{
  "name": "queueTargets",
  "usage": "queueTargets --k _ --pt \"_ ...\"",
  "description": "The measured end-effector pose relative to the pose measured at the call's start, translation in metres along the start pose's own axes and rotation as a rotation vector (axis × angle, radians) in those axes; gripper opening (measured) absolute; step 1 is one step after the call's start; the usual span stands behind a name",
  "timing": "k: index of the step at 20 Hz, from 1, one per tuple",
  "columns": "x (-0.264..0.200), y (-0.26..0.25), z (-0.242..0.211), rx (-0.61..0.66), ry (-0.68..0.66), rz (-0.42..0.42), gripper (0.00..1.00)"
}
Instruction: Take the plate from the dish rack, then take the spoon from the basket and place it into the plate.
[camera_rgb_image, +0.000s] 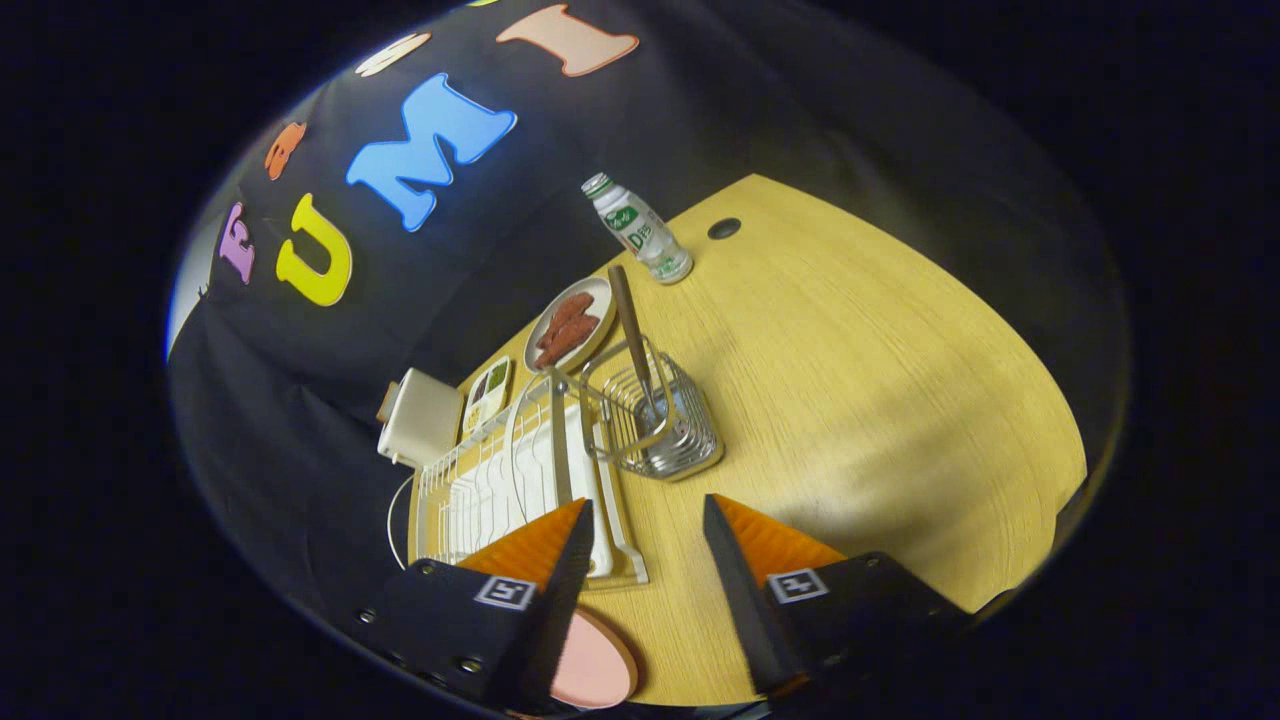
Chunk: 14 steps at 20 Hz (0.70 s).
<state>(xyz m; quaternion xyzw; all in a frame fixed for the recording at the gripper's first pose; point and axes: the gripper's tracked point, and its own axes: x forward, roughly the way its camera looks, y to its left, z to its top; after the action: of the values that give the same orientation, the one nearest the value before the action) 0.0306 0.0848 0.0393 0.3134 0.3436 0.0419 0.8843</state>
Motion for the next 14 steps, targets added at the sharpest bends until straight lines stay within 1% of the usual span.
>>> queueTargets --k 1,3,7,11,14 --pt "0.007 -0.003 0.009 0.015 -0.020 -0.010 0.98" --pt "0.015 -0.006 0.026 0.041 -0.068 -0.026 0.97" --pt "0.029 -0.003 0.061 0.065 -0.149 -0.010 0.97" --pt "0.049 0.003 0.089 0.041 -0.201 -0.002 0.97" --pt "0.069 0.007 0.098 0.007 -0.208 -0.003 0.97"
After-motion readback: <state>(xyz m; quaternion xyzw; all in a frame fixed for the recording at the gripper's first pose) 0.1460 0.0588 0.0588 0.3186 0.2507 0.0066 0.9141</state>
